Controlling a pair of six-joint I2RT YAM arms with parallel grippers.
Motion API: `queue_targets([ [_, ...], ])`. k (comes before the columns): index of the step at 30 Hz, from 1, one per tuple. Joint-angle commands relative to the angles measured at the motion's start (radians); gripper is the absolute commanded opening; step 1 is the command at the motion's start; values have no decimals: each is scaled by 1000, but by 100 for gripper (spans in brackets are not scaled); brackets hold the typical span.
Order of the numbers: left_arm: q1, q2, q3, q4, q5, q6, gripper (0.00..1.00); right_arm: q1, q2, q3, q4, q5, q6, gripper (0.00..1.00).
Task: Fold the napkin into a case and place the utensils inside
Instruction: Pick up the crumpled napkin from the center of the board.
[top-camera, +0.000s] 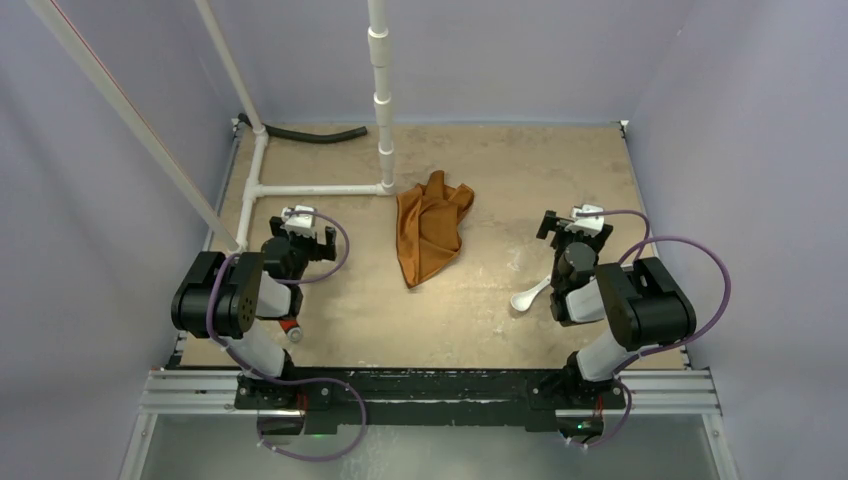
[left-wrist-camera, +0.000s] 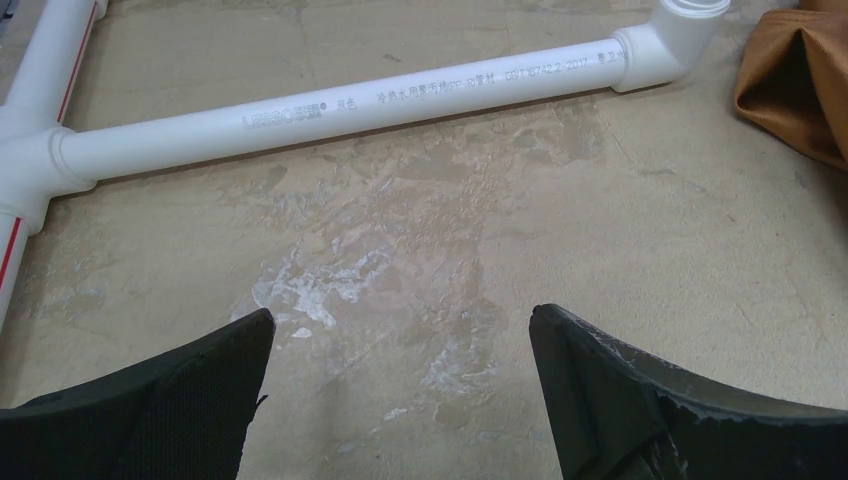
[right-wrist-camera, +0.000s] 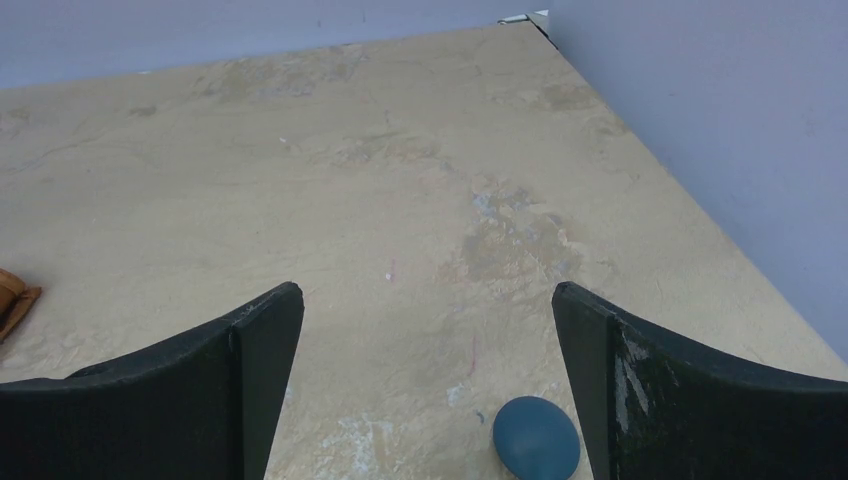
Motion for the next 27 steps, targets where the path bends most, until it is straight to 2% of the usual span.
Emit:
queue_targets([
  [1,12,-5,18,64,16,-12,99,4,-11,21,121,-9,8,99],
  [6,12,-5,27,47,20,-12,99,4,-10,22,127,-3,0,99],
  [8,18,-13,25,60,45,-21,95,7,-12,6,176,27,-4,99],
  [9,20,-29,40,17,55,-25,95,15,-13,-9,213,37,-19,99],
  [10,38,-55,70,-46,53,-34,98,23,-20,-22,238,48,-41,99],
  [12,44,-133,198,-325,39,-36,99,30,-67,-53,268,44,-59,99],
  [13,45,-159,282,-485,46,-9,99,56,-118,-43,222,115,-69,99],
  [14,45,-179,398,-630,63,15,99,75,-177,-8,117,167,-70,99],
  [17,43,-215,596,-1006,145,128,99,79,-342,158,-277,192,-28,99],
  [19,43,-240,687,-1168,204,181,99,79,-419,295,-518,146,88,99],
  [21,37,-256,765,-1340,267,228,99,75,-458,394,-685,96,198,99],
  [23,-15,-257,835,-1506,284,308,99,57,-467,484,-918,96,443,99],
  [24,-58,-258,859,-1576,259,350,99,32,-467,541,-1062,65,589,99],
  [25,-110,-263,870,-1626,230,394,99,-4,-458,583,-1145,-27,657,99],
  [27,-192,-278,866,-1688,201,450,99,-45,-420,625,-1187,-223,652,99],
])
